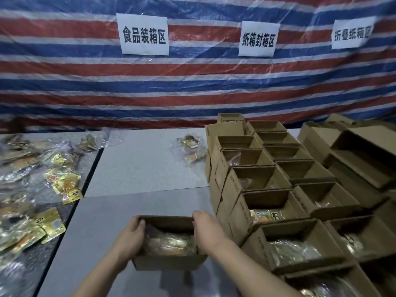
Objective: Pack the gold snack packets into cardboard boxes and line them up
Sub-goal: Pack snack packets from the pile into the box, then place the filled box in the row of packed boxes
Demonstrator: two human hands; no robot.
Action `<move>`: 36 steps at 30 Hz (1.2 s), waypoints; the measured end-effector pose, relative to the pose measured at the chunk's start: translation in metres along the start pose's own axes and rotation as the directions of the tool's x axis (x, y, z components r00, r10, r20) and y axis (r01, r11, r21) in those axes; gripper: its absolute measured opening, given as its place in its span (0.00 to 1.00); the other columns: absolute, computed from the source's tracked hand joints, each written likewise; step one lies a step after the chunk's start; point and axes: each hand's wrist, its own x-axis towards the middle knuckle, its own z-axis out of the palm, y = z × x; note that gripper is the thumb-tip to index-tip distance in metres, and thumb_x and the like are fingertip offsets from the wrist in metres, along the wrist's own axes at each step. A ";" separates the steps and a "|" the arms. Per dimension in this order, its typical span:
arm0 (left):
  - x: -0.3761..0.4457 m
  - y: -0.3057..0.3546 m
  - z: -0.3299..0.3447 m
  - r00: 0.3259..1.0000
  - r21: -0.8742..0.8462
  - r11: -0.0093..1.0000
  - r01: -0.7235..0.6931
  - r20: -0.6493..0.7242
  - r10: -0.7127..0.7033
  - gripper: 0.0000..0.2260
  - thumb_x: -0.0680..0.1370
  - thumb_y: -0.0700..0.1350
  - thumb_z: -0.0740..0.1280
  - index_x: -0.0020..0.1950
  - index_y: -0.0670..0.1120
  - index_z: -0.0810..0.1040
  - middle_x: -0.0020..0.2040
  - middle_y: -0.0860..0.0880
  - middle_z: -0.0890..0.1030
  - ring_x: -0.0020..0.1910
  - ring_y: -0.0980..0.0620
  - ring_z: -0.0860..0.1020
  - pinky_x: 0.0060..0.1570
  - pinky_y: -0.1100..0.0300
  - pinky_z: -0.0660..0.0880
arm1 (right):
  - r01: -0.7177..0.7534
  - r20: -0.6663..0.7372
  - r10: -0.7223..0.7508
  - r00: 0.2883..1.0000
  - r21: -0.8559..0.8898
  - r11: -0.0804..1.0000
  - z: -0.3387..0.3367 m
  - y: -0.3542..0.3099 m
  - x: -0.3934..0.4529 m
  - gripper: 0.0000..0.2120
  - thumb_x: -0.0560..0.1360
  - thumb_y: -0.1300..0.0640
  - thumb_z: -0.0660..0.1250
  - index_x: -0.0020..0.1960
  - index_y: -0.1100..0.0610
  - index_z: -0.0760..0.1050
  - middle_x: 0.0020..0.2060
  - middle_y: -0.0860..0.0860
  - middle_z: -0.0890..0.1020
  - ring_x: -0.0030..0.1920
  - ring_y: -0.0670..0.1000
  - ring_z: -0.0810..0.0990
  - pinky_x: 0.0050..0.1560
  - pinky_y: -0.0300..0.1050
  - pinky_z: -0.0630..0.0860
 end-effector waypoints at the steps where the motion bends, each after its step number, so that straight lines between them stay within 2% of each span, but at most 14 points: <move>1: -0.009 0.007 0.000 1.000 -0.005 1.000 0.006 0.000 -0.006 0.11 0.84 0.46 0.55 0.62 0.48 0.73 0.59 0.49 0.75 0.59 0.48 0.72 0.55 0.58 0.66 | 0.007 -0.004 -0.007 1.000 0.009 1.000 -0.008 0.001 -0.007 0.07 0.79 0.64 0.58 0.47 0.52 0.67 0.49 0.55 0.76 0.48 0.58 0.78 0.46 0.49 0.73; 3: -0.028 0.020 -0.002 1.000 -0.015 1.000 0.013 0.001 -0.013 0.12 0.85 0.48 0.54 0.64 0.48 0.72 0.61 0.48 0.74 0.59 0.48 0.72 0.56 0.56 0.68 | 0.017 -0.017 -0.016 1.000 0.024 1.000 -0.025 0.001 -0.021 0.05 0.79 0.63 0.60 0.48 0.54 0.69 0.48 0.55 0.77 0.47 0.58 0.79 0.45 0.50 0.74; 4: -0.037 0.029 -0.003 1.000 -0.014 1.000 0.013 -0.005 -0.013 0.11 0.85 0.48 0.54 0.64 0.49 0.72 0.61 0.48 0.74 0.57 0.49 0.72 0.54 0.55 0.70 | 0.023 -0.027 -0.022 0.999 0.038 0.999 -0.035 0.001 -0.029 0.04 0.79 0.63 0.61 0.49 0.54 0.70 0.47 0.54 0.77 0.47 0.57 0.79 0.45 0.50 0.75; 7: -0.065 0.057 -0.012 1.000 -0.029 0.999 0.024 -0.006 -0.025 0.10 0.85 0.48 0.54 0.61 0.51 0.73 0.57 0.49 0.77 0.49 0.52 0.76 0.39 0.58 0.75 | 0.040 -0.054 -0.036 0.998 0.078 0.996 -0.070 0.002 -0.051 0.03 0.78 0.62 0.63 0.50 0.55 0.72 0.45 0.54 0.78 0.45 0.56 0.79 0.46 0.51 0.78; 11: -0.108 0.095 -0.022 0.996 -0.072 0.996 0.058 0.078 -0.053 0.12 0.83 0.47 0.56 0.54 0.55 0.79 0.45 0.46 0.84 0.44 0.45 0.83 0.40 0.47 0.81 | 0.067 -0.069 -0.060 0.996 0.093 0.993 -0.116 0.010 -0.084 0.03 0.79 0.61 0.62 0.51 0.56 0.74 0.48 0.55 0.80 0.48 0.56 0.79 0.48 0.51 0.79; 15: -0.149 0.126 -0.018 0.975 -0.068 0.998 -0.015 0.221 0.030 0.15 0.82 0.48 0.57 0.49 0.59 0.82 0.44 0.48 0.86 0.42 0.47 0.83 0.44 0.46 0.82 | 0.079 -0.127 -0.068 0.990 0.082 0.994 -0.150 0.032 -0.120 0.04 0.80 0.59 0.62 0.47 0.55 0.73 0.45 0.51 0.77 0.48 0.54 0.78 0.43 0.46 0.72; 17: -0.163 0.144 -0.013 0.968 -0.061 0.996 -0.062 0.239 0.075 0.14 0.82 0.50 0.57 0.50 0.60 0.82 0.44 0.50 0.86 0.43 0.48 0.84 0.47 0.46 0.82 | 0.069 -0.166 -0.055 0.985 0.084 0.994 -0.168 0.043 -0.136 0.04 0.81 0.57 0.62 0.49 0.54 0.75 0.46 0.51 0.79 0.48 0.52 0.79 0.43 0.44 0.74; 19: -0.171 0.163 -0.005 0.964 -0.039 0.993 -0.107 0.239 0.113 0.12 0.83 0.52 0.57 0.53 0.57 0.80 0.43 0.52 0.86 0.44 0.49 0.84 0.48 0.46 0.82 | 0.051 -0.214 -0.030 0.976 0.093 0.994 -0.187 0.054 -0.148 0.05 0.81 0.55 0.63 0.48 0.50 0.75 0.44 0.48 0.78 0.44 0.47 0.78 0.38 0.41 0.71; 22: -0.178 0.196 0.009 0.955 0.000 0.986 -0.169 0.246 0.164 0.13 0.83 0.55 0.57 0.53 0.55 0.80 0.42 0.52 0.86 0.44 0.49 0.84 0.41 0.51 0.82 | 0.005 -0.269 0.018 0.963 0.087 0.996 -0.217 0.075 -0.161 0.06 0.81 0.53 0.63 0.46 0.45 0.72 0.42 0.44 0.77 0.40 0.42 0.75 0.35 0.38 0.69; 24: -0.177 0.218 0.024 0.950 0.020 0.979 -0.202 0.247 0.191 0.14 0.82 0.57 0.56 0.52 0.55 0.79 0.45 0.50 0.85 0.45 0.48 0.83 0.37 0.54 0.81 | -0.037 -0.302 0.056 0.952 0.066 0.997 -0.237 0.091 -0.164 0.05 0.81 0.53 0.64 0.48 0.44 0.71 0.42 0.43 0.76 0.40 0.41 0.74 0.34 0.36 0.68; 27: -0.167 0.249 0.059 0.944 0.025 0.976 -0.215 0.262 0.202 0.16 0.83 0.57 0.52 0.58 0.52 0.75 0.51 0.47 0.81 0.49 0.45 0.81 0.39 0.53 0.81 | -0.108 -0.338 0.109 0.935 0.021 0.994 -0.265 0.119 -0.156 0.04 0.81 0.53 0.64 0.49 0.45 0.72 0.42 0.44 0.76 0.39 0.41 0.74 0.32 0.36 0.67; 30: -0.153 0.272 0.103 0.945 0.025 0.977 -0.214 0.259 0.200 0.18 0.84 0.54 0.48 0.63 0.46 0.70 0.54 0.43 0.78 0.50 0.44 0.79 0.44 0.48 0.82 | -0.174 -0.361 0.159 0.919 -0.010 0.985 -0.284 0.147 -0.136 0.04 0.80 0.56 0.65 0.53 0.48 0.74 0.47 0.47 0.79 0.40 0.43 0.75 0.34 0.36 0.71; 34: -0.130 0.293 0.143 0.947 0.011 0.981 -0.194 0.264 0.185 0.17 0.84 0.49 0.49 0.68 0.42 0.66 0.53 0.42 0.75 0.47 0.45 0.77 0.29 0.55 0.79 | -0.203 -0.366 0.169 0.915 -0.056 0.978 -0.296 0.179 -0.106 0.07 0.80 0.58 0.65 0.58 0.51 0.75 0.52 0.49 0.78 0.41 0.43 0.71 0.39 0.37 0.70; 36: -0.117 0.299 0.153 0.946 0.005 0.980 -0.197 0.262 0.189 0.16 0.84 0.47 0.50 0.68 0.41 0.66 0.55 0.40 0.75 0.50 0.43 0.78 0.35 0.51 0.81 | -0.203 -0.369 0.174 0.913 -0.043 0.978 -0.299 0.189 -0.091 0.09 0.80 0.58 0.65 0.60 0.52 0.75 0.51 0.49 0.77 0.43 0.44 0.71 0.43 0.39 0.70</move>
